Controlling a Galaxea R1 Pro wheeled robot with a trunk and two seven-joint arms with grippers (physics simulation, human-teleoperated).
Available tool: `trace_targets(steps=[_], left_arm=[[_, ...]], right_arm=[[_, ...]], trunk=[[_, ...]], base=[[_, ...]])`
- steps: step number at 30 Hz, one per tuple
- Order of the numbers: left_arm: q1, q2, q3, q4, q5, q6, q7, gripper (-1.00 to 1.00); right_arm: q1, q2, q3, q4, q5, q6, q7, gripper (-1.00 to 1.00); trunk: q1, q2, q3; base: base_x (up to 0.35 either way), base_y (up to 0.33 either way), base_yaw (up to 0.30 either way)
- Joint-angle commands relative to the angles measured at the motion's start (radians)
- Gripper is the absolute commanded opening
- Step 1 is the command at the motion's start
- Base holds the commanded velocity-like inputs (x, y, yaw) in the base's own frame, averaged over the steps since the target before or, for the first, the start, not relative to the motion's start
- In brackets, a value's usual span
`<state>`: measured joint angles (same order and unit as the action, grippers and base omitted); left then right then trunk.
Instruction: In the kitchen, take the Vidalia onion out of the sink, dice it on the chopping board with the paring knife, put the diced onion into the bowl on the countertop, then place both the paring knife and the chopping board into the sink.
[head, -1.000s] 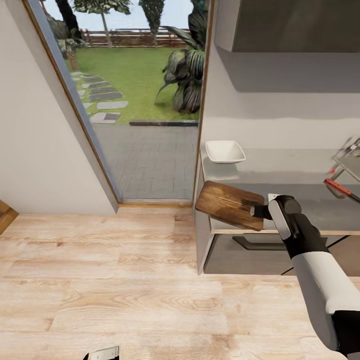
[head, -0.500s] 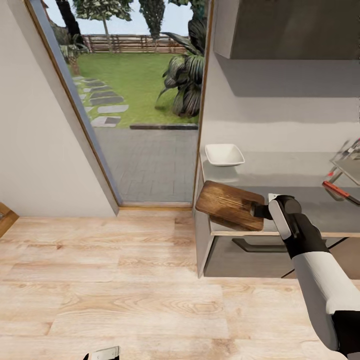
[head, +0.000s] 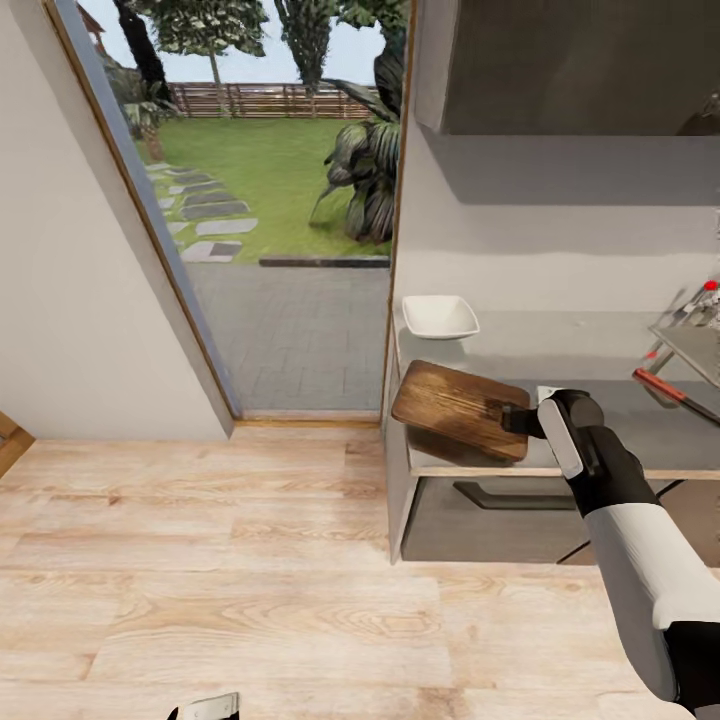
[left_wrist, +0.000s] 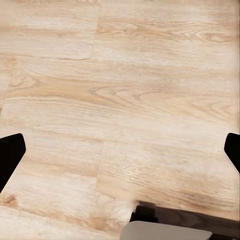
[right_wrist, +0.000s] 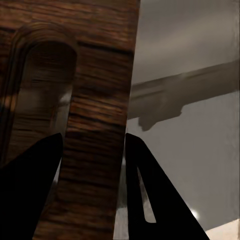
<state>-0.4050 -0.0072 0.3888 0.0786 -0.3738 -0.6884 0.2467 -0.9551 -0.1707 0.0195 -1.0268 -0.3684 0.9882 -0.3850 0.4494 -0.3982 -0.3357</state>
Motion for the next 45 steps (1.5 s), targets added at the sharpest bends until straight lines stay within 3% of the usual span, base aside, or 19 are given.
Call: trace_targets(steps=[1,12,19,28,45], left_arm=[[-0.002,0.000,0.005,0.004,-0.011,-0.004,0.008,1.00],[-0.002,-0.002,0.005,0.003,-0.011,0.077,0.005,1.00],[-0.002,-0.002,0.005,0.003,-0.011,0.081,0.005,1.00],[-0.002,-0.002,0.005,0.003,-0.011,0.082,0.005,1.00],[-0.002,-0.002,0.005,0.003,-0.011,0.082,0.005,1.00]], right_arm=[[-0.001,-0.001,0.002,-0.001,-0.011,0.003,-0.009,-1.00],[-0.001,-0.001,0.002,-0.003,-0.013,0.003,-0.009,-1.00],[-0.001,0.000,0.009,-0.005,-0.014,0.003,-0.009,-1.00],[-0.001,0.000,0.078,-0.006,-0.015,0.003,-0.006,-1.00],[-0.001,0.002,0.088,-0.006,-0.015,0.001,-0.006,-1.00]], trunk=[[0.001,-0.002,0.000],[0.001,-0.002,0.017],[0.001,-0.002,0.028],[0.001,-0.002,0.042],[0.001,-0.002,0.068]], base=[[0.000,-0.214,0.000],[0.000,-0.234,0.000],[0.000,-0.241,0.000],[0.000,-0.241,0.000],[0.020,-0.223,0.000]])
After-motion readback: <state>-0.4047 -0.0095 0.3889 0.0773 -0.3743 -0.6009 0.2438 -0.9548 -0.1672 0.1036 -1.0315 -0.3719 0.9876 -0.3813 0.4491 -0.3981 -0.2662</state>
